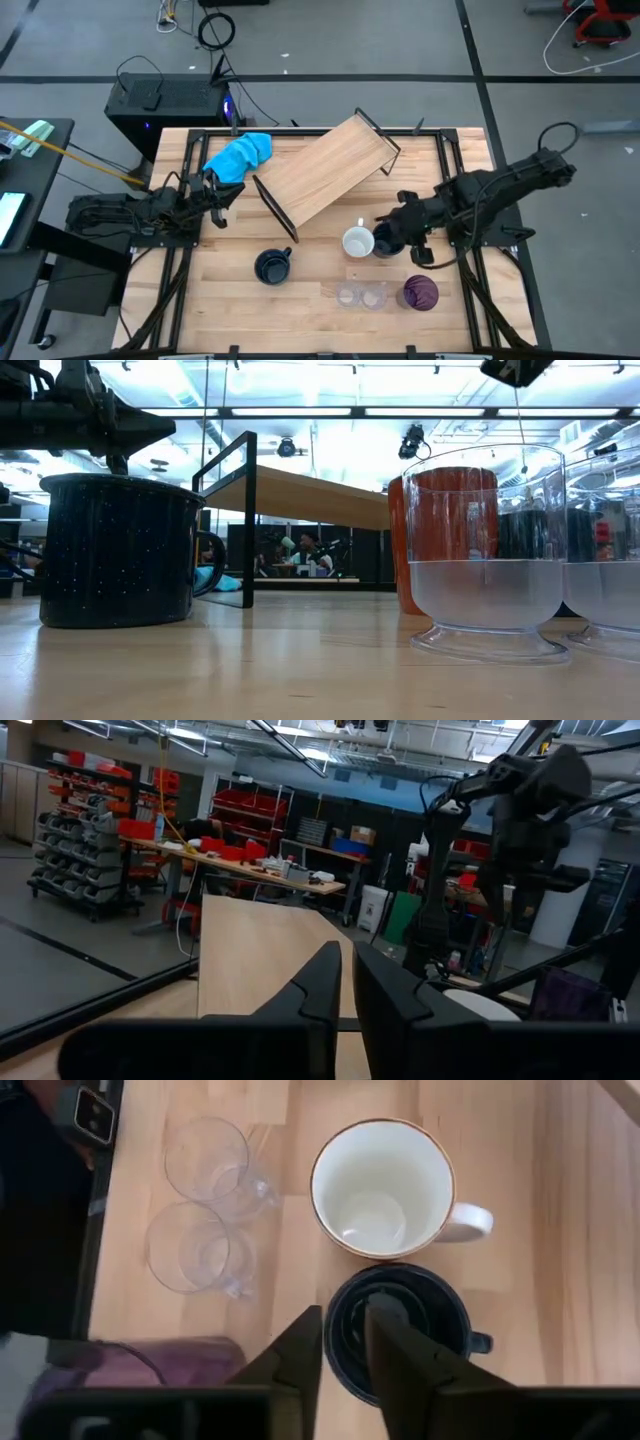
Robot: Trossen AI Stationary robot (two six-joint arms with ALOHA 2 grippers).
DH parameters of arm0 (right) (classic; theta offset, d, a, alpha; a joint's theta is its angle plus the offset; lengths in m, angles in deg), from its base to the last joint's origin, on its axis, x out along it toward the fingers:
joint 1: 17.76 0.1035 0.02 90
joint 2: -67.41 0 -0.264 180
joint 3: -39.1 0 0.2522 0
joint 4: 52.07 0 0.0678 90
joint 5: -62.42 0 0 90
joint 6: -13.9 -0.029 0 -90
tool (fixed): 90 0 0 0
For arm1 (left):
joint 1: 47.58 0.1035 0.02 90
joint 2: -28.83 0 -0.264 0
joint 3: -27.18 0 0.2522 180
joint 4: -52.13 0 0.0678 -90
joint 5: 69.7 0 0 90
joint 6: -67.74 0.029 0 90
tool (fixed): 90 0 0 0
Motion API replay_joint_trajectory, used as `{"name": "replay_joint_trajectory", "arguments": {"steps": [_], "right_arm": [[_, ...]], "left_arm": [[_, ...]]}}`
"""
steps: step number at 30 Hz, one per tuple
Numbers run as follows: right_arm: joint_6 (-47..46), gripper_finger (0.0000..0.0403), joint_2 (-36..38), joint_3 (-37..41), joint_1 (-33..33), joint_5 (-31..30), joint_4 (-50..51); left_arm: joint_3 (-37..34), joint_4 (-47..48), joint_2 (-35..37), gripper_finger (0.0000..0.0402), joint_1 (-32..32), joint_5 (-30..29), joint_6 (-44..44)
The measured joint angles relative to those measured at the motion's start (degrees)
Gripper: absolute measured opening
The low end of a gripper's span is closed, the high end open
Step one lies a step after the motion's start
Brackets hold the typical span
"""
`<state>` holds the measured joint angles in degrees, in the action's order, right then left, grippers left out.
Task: Stack small to large cups/mugs on shelf
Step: Put the purple cup on the shelf
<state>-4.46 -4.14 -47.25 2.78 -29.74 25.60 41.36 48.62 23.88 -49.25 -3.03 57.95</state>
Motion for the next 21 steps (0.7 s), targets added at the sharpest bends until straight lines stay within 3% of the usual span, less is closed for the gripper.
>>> {"name": "replay_joint_trajectory", "arguments": {"steps": [8, 21], "right_arm": [[-1.12, 0.0172, -6.98, -5.82, 5.14, 0.03, 4.33], [1.60, 0.0169, -13.49, -9.60, 15.09, -2.18, 8.55]], "left_arm": [[0.01, -0.01, 0.00, 0.0028, 0.00, 0.00, -0.01], [-0.01, -0.01, 0.00, 0.0040, -0.02, 0.02, 0.01]]}}
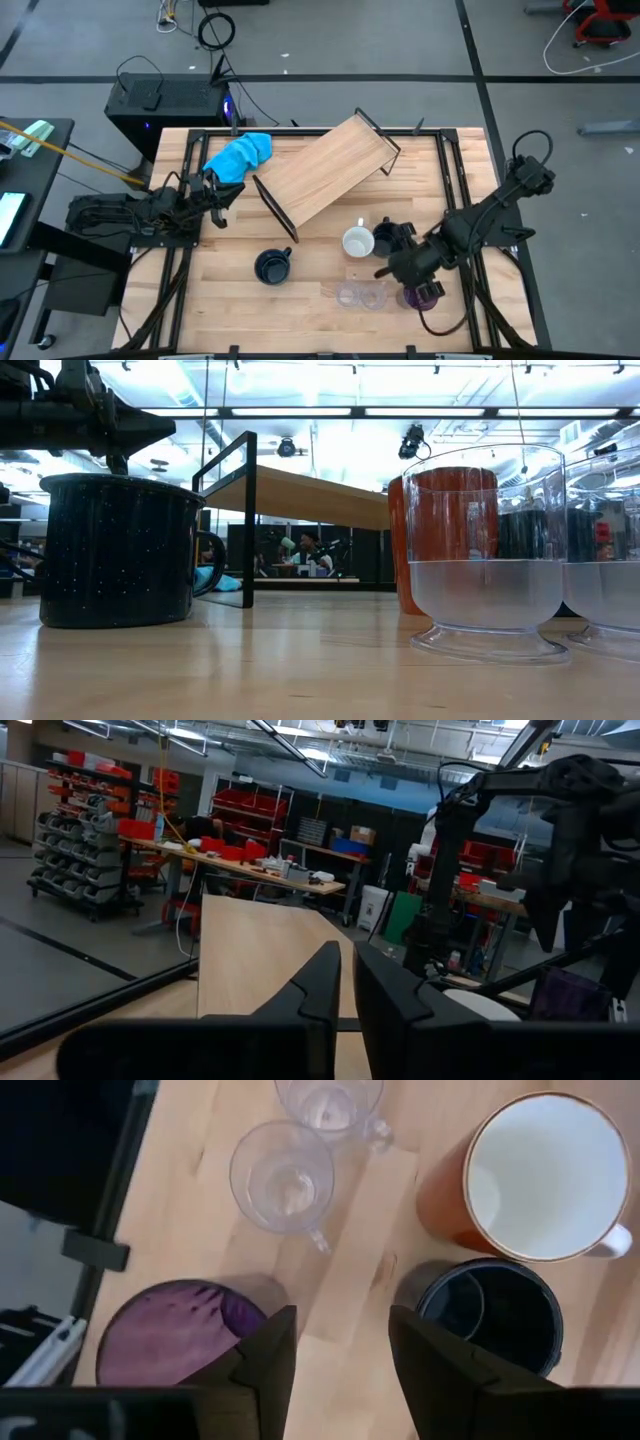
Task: Stack small to large cups/mugs on shelf
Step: Put the purple cup on the shelf
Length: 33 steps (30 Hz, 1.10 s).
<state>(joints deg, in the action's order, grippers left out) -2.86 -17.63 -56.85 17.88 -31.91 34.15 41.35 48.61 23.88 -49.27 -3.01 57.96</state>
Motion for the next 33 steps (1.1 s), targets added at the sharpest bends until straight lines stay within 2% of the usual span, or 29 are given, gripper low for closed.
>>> {"name": "replay_joint_trajectory", "arguments": {"steps": [9, 13, 25, 33], "right_arm": [[-0.98, 0.0178, -3.68, 0.00, 4.61, -0.16, 1.27], [2.60, 0.0178, -5.05, 0.00, 6.51, -0.15, 1.62], [6.29, 0.0177, -7.52, 0.00, 6.12, -0.40, 2.02], [6.49, 0.0158, -10.11, 0.02, 6.12, -0.39, 0.83]], "left_arm": [[0.00, 0.00, 0.00, 0.0030, 0.00, 0.01, 0.00], [-0.01, 0.02, 0.01, 0.0034, 0.00, 0.00, 0.01], [0.01, 0.02, 0.02, 0.0034, 0.00, -0.02, 0.01], [-0.01, 0.00, 0.00, 0.0033, 0.00, 0.00, -0.01]]}}
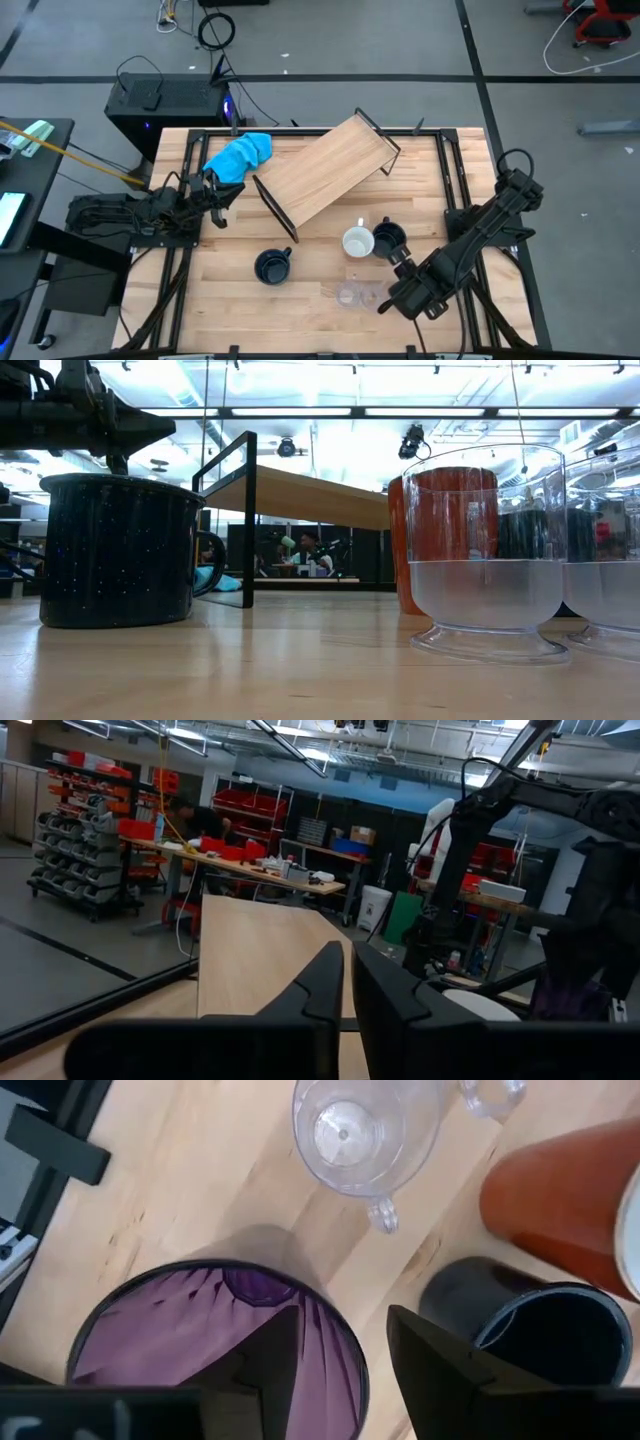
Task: Stack small to large cups/mugs on shelf
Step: Put the purple cup on the shelf
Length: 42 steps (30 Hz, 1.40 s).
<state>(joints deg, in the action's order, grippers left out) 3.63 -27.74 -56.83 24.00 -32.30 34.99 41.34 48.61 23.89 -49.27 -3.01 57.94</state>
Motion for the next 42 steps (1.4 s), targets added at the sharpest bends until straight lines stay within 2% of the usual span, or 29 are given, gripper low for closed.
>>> {"name": "replay_joint_trajectory", "arguments": {"steps": [13, 24, 28, 36, 42], "right_arm": [[4.67, 0.0121, -1.29, 0.13, 0.00, 0.03, -0.17], [6.40, 0.0049, -0.63, 2.10, -0.24, 0.06, -0.12], [6.43, 0.0013, -0.17, 2.03, -1.26, 2.61, 0.02], [6.65, 0.0013, 0.03, 1.72, -2.45, 4.37, 2.38], [7.48, 0.0010, 0.07, -3.08, -3.48, 4.56, 8.99]], "left_arm": [[0.02, 0.01, 0.02, 0.0033, 0.00, 0.00, 0.02], [0.00, 0.00, 0.00, 0.0038, 0.00, -0.02, 0.02], [0.01, 0.00, 0.01, 0.0040, 0.01, 0.00, 0.03], [0.00, 0.00, 0.02, 0.0030, 0.02, -0.01, 0.02], [0.02, 0.00, 0.02, 0.0035, 0.00, -0.02, 0.02]]}}
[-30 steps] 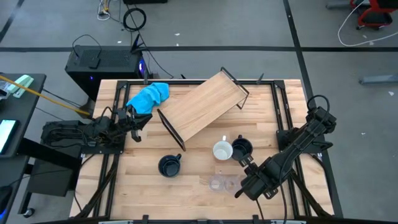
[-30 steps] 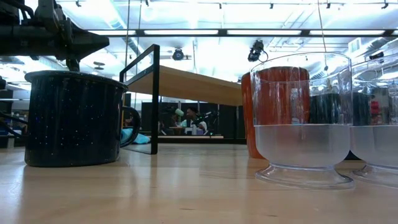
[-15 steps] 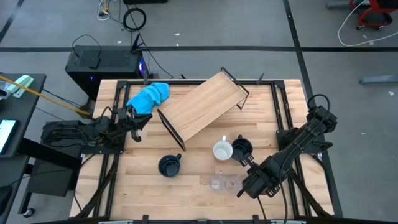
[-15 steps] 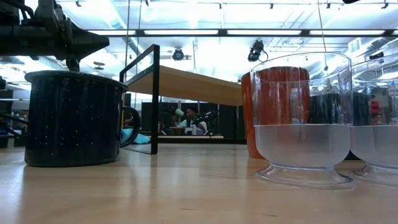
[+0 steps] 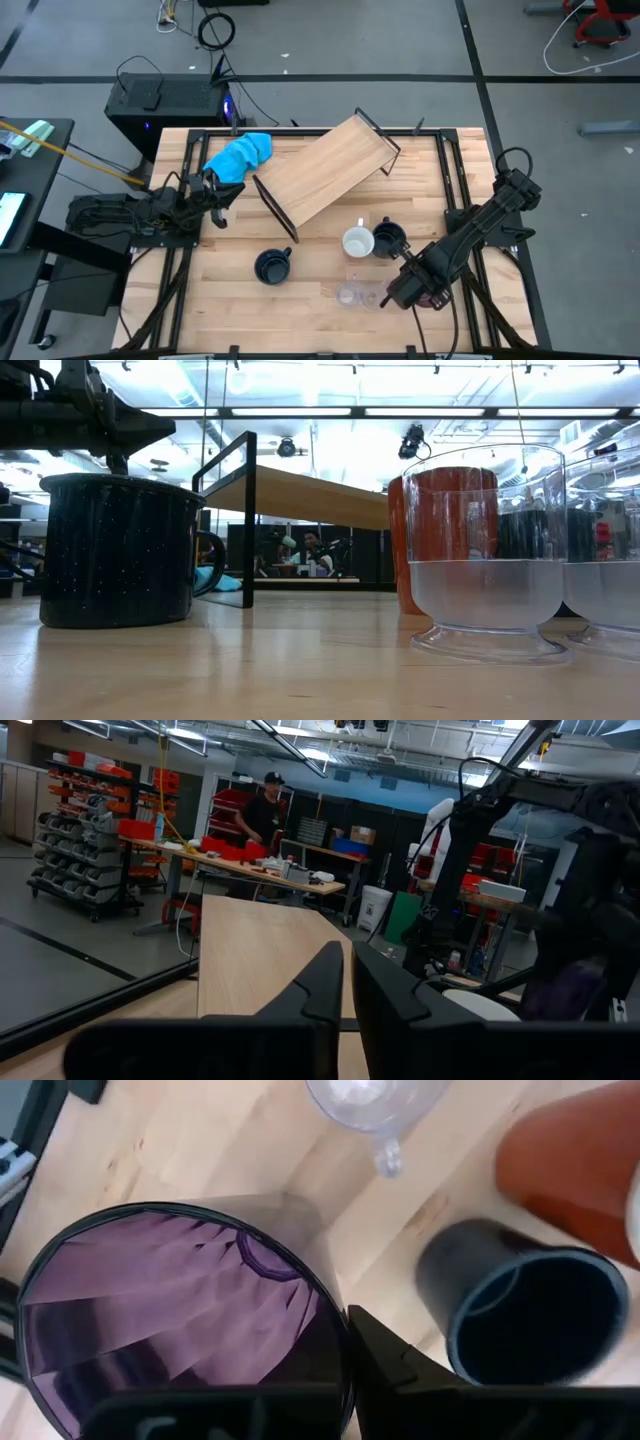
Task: Stack small to large cups/mugs on shelf
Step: Put the purple cup on the shelf
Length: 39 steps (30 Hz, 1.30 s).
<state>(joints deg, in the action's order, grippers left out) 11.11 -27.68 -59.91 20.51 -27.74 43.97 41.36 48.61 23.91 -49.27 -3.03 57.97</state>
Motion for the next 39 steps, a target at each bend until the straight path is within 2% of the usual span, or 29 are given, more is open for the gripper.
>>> {"name": "replay_joint_trajectory", "arguments": {"steps": [10, 15, 18, 22, 28, 39], "right_arm": [[-2.13, 0.0006, 6.95, -4.51, -2.85, -0.73, 1.84], [-4.39, 0.0006, 12.01, -5.50, -5.69, -4.65, 1.58], [-7.67, 0.0005, 14.24, -5.51, -8.35, -7.09, -1.25], [-11.36, 0.0005, 15.26, -5.74, -12.51, -7.37, -5.34], [-13.88, 0.0005, 12.00, -12.41, -20.31, -7.17, -5.14], [-7.46, 0.0009, 0.84, -30.42, -35.31, -5.26, 0.02]], "left_arm": [[0.00, 0.02, 0.00, 0.0037, 0.01, 0.02, 0.02], [-0.02, 0.02, 0.00, 0.0030, 0.00, 0.01, 0.00], [-0.01, 0.02, 0.00, 0.0031, 0.02, 0.01, 0.02], [0.00, 0.02, 0.00, 0.0036, 0.01, 0.02, 0.03], [-0.02, 0.02, 0.00, 0.0040, 0.02, 0.02, 0.00], [-0.01, 0.02, -0.01, 0.0031, 0.01, 0.01, 0.02]]}}
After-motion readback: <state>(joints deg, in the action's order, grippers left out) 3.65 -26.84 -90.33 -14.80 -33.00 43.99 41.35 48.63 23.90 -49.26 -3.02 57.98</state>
